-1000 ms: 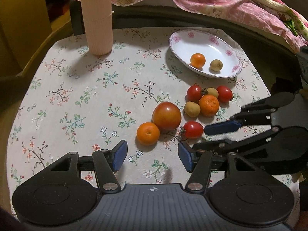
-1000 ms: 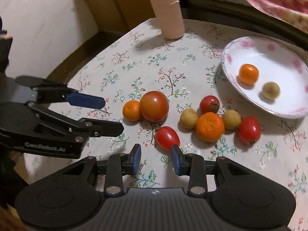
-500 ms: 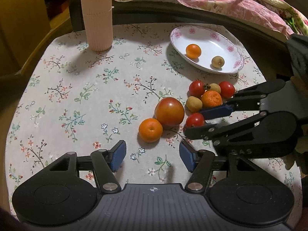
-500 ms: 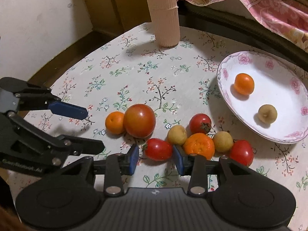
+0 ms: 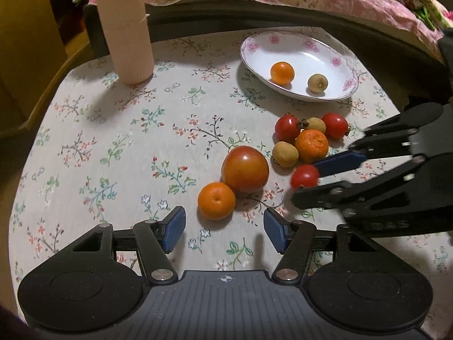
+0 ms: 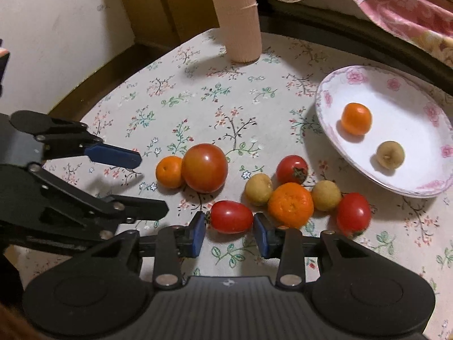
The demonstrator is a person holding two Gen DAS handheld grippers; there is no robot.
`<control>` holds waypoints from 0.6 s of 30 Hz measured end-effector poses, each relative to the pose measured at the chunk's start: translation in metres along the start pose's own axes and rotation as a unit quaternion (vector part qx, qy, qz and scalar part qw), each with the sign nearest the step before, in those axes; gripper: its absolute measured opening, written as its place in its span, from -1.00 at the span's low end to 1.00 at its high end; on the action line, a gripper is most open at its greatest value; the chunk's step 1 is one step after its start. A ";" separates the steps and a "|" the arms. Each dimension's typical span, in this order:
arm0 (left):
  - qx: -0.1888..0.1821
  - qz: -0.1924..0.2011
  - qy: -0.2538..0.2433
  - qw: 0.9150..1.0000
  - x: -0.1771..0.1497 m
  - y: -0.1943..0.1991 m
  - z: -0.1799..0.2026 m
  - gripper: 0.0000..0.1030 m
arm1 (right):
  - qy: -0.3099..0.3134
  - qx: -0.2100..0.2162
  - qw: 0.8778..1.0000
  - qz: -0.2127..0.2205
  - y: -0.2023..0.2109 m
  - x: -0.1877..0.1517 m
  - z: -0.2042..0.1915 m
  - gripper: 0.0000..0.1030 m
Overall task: Organize fruits
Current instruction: 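Grasp a red cherry tomato with the right tool while the left tool grasps a mandarin, then carry the cherry tomato and mandarin in both tools over the white plate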
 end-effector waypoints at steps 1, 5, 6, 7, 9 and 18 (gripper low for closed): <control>0.000 -0.001 -0.001 1.000 0.001 -0.003 0.000 0.33 | -0.004 0.001 1.000 -0.001 0.003 -0.001 0.002 -0.27; 0.014 -0.006 -0.002 1.000 0.003 -0.015 -0.001 0.24 | -0.013 0.001 1.000 -0.003 0.010 -0.007 0.007 -0.27; 0.018 -0.007 -0.003 1.000 0.004 -0.018 -0.001 0.20 | -0.015 0.000 1.000 -0.005 0.011 -0.009 0.008 -0.27; 0.020 -0.008 -0.003 1.000 0.004 -0.021 -0.002 0.12 | -0.017 0.000 1.000 -0.008 0.011 -0.011 0.009 -0.27; 0.021 -0.004 -0.001 1.000 0.006 -0.022 -0.002 0.11 | -0.020 0.001 1.000 -0.012 0.012 -0.014 0.011 -0.27; 0.010 -0.019 0.008 1.000 0.003 -0.013 0.003 -0.23 | -0.026 -0.004 0.999 -0.021 0.014 -0.016 0.014 -0.27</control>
Point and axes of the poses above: each gripper's, at about its wrist camera, not at the fingertips, and y roughly against the way its jaws point, z to its right, x to its top, the point moved 6 cm from there along -y, roughly the way its jaws point, and after that the axes turned 3 degrees about -y, right-handed, at the moved point
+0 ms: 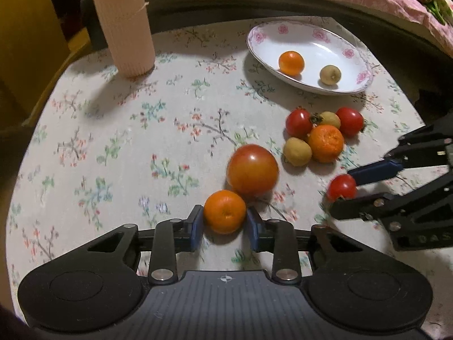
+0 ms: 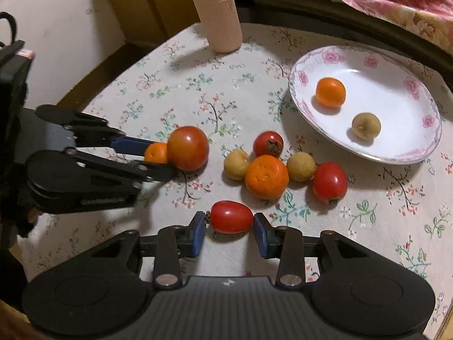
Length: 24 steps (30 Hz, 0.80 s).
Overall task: Organize fruits
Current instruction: 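Carry the cherry tomato and mandarin in both tools over the white plate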
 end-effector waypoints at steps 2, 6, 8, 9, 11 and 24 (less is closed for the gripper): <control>-0.007 -0.006 0.002 1.000 -0.006 0.005 0.004 -0.23 | 0.005 0.000 1.000 0.000 -0.001 -0.002 -0.001 -0.27; -0.015 -0.008 -0.009 1.000 -0.019 0.017 0.016 -0.23 | 0.016 -0.001 1.000 -0.003 0.004 -0.010 -0.004 -0.27; -0.022 -0.009 -0.008 1.000 -0.024 0.022 0.021 -0.23 | 0.027 -0.003 1.000 -0.002 0.009 -0.016 -0.008 -0.27; -0.026 -0.011 -0.009 1.000 -0.027 0.023 0.025 -0.23 | 0.030 -0.003 1.000 -0.001 0.011 -0.019 -0.009 -0.27; -0.031 -0.014 -0.017 0.999 -0.031 0.022 0.031 -0.22 | 0.036 -0.007 0.999 -0.001 0.014 -0.027 -0.011 -0.27; -0.015 -0.011 -0.054 0.998 -0.035 0.018 0.042 0.04 | 0.047 -0.024 0.999 -0.002 0.019 -0.045 -0.010 -0.17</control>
Point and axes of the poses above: each gripper's, at about its wrist camera, not at the fingertips, and y roughly against the way its jaws point, z to its right, x to its top, the point moved 6 cm from there along -y, roughly the way its jaws point, and after that the axes turned 3 degrees about -y, right-handed, at the moved point
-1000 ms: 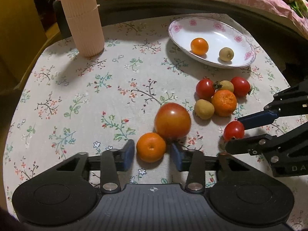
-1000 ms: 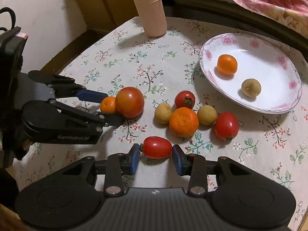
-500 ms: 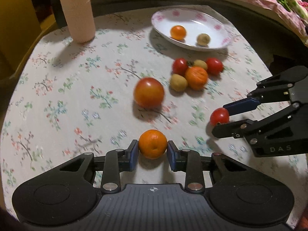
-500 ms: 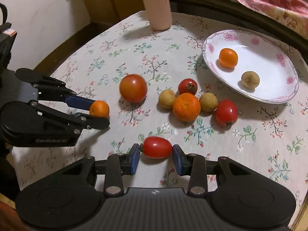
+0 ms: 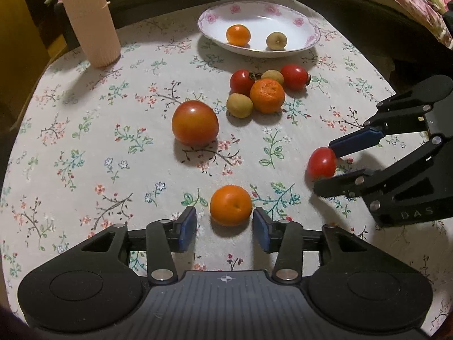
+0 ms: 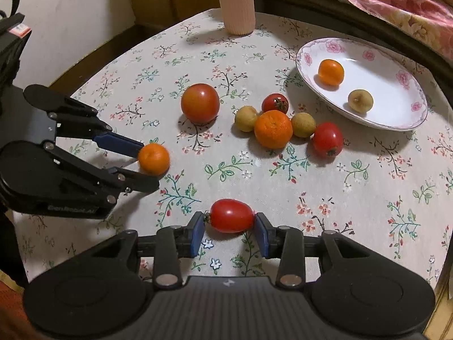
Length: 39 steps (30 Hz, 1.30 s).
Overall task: Organize fruits
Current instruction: 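Carry the cherry tomato and mandarin in both tools over the white plate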
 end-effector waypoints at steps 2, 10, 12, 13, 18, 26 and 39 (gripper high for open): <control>-0.001 0.003 0.000 1.000 0.002 0.001 0.000 0.13 | -0.002 0.001 1.000 0.000 -0.001 0.002 0.000 -0.05; -0.008 0.007 -0.008 1.000 0.006 -0.002 0.004 0.25 | 0.001 0.007 1.000 0.005 0.000 0.002 0.000 -0.01; -0.007 0.003 -0.007 1.000 0.005 -0.004 0.003 0.25 | 0.002 0.009 1.000 0.005 0.000 0.003 0.000 -0.01; -0.008 0.001 -0.007 1.000 0.005 -0.005 0.003 0.25 | 0.004 0.010 1.000 0.008 0.000 0.004 0.000 -0.01; -0.006 0.003 -0.005 1.000 0.006 -0.006 0.002 0.24 | 0.012 0.013 1.000 0.010 -0.004 0.008 -0.003 -0.02; -0.009 0.002 0.001 1.000 0.007 -0.005 0.003 -0.12 | 0.006 0.009 1.000 0.007 -0.006 0.010 -0.002 -0.20; -0.019 0.011 0.013 1.000 0.018 -0.003 0.004 -0.24 | -0.022 0.010 1.000 0.018 0.004 0.016 0.008 -0.27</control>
Point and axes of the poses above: each gripper's, at about its wrist camera, not at the fingertips, and y roughly against the way its jaws point, z to its right, x to its top, the point moved 6 cm from there along -y, roughly the way its jaws point, and after that the axes turned 3 degrees about -y, right-handed, at the moved point
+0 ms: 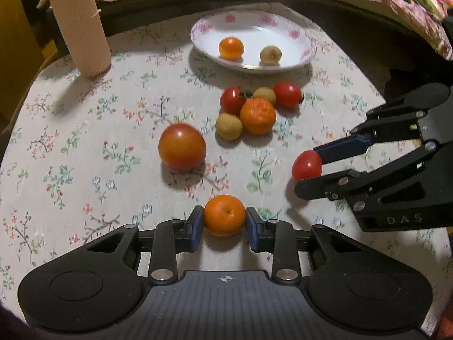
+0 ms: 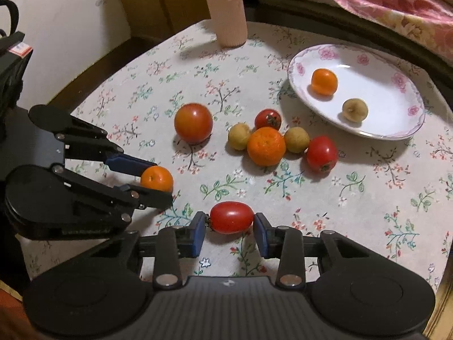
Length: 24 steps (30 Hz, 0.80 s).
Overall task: Organize fruits
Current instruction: 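Carry the cherry tomato and mandarin in both tools over the white plate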
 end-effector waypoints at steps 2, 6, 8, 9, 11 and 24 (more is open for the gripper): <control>-0.001 0.009 0.004 1.000 0.007 0.002 0.000 -0.24 | -0.005 0.000 1.000 0.006 0.003 0.004 0.003 -0.27; -0.001 0.029 0.009 1.000 0.028 0.006 0.001 -0.24 | -0.015 -0.007 1.000 0.022 0.011 0.012 0.010 -0.27; -0.002 0.038 0.012 0.999 0.039 0.007 0.002 -0.24 | -0.024 -0.011 0.999 0.032 0.015 0.018 0.017 -0.27; -0.002 0.042 0.013 0.999 0.045 0.007 0.003 -0.24 | -0.028 -0.015 0.999 0.038 0.017 0.021 0.021 -0.27; -0.001 0.049 0.013 0.999 0.057 0.005 0.005 -0.24 | -0.037 -0.022 0.998 0.049 0.021 0.027 0.029 -0.27; -0.003 0.079 0.035 0.996 0.132 -0.023 0.004 -0.25 | -0.089 -0.074 0.989 0.092 0.029 0.072 0.091 -0.27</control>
Point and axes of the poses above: each gripper's, at about its wrist camera, not at the fingertips, and y roughly against the way its jaws point, z to its right, x to its top, the point moved 6 cm from there along -y, roughly the way its jaws point, and after that the axes turned 3 degrees about -y, right-handed, at the moved point
